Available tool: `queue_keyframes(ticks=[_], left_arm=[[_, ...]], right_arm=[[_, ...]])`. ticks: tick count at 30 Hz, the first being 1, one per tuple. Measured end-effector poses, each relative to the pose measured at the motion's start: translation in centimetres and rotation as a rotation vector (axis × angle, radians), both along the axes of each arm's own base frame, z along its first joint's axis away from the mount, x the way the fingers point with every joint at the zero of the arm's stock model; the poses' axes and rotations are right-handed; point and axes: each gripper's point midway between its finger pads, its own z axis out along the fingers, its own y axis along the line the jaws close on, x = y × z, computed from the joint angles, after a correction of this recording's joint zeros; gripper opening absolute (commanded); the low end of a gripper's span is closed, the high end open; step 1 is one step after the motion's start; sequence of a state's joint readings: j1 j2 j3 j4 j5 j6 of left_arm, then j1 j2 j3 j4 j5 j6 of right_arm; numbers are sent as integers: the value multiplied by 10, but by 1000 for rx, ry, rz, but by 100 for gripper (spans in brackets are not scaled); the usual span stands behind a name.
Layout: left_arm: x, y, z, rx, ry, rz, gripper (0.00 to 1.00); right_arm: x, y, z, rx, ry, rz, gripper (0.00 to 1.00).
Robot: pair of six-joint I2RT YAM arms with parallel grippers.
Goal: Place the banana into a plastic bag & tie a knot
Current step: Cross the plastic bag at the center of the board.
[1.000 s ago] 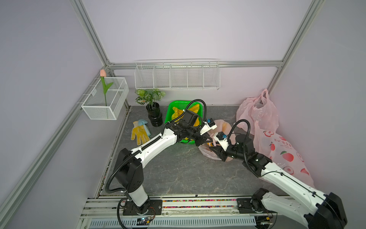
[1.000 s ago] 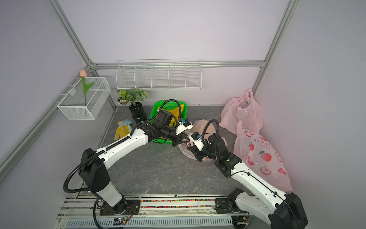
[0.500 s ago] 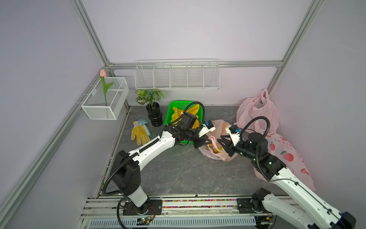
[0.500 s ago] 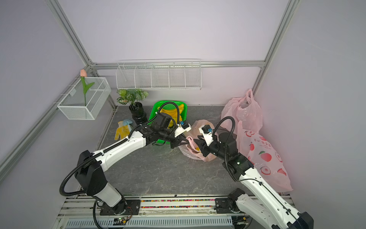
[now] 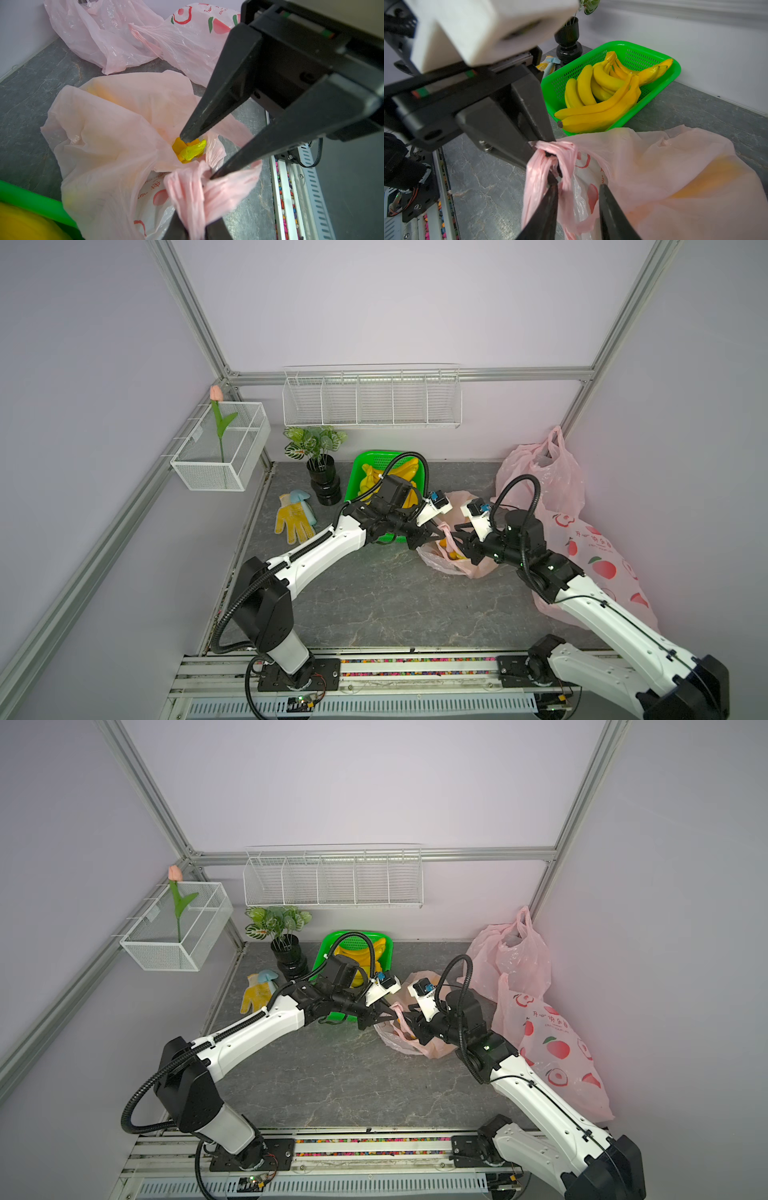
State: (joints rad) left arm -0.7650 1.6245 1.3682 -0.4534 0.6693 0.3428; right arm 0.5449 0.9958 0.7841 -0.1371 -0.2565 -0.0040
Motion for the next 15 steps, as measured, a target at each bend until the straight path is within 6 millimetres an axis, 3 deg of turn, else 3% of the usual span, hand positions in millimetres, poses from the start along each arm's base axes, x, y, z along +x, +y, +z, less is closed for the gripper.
queue_keyframes(ticks=[4, 7, 15], left_arm=[[1, 0, -1, 4, -4, 6, 13], [0, -1, -1, 7, -7, 6, 13], [-3, -6, -2, 13, -23, 4, 13]], right_arm=[[-4, 4, 1, 12, 3, 26, 39], [-3, 6, 2, 14, 5, 30, 35], [6, 7, 3, 0, -1, -5, 9]])
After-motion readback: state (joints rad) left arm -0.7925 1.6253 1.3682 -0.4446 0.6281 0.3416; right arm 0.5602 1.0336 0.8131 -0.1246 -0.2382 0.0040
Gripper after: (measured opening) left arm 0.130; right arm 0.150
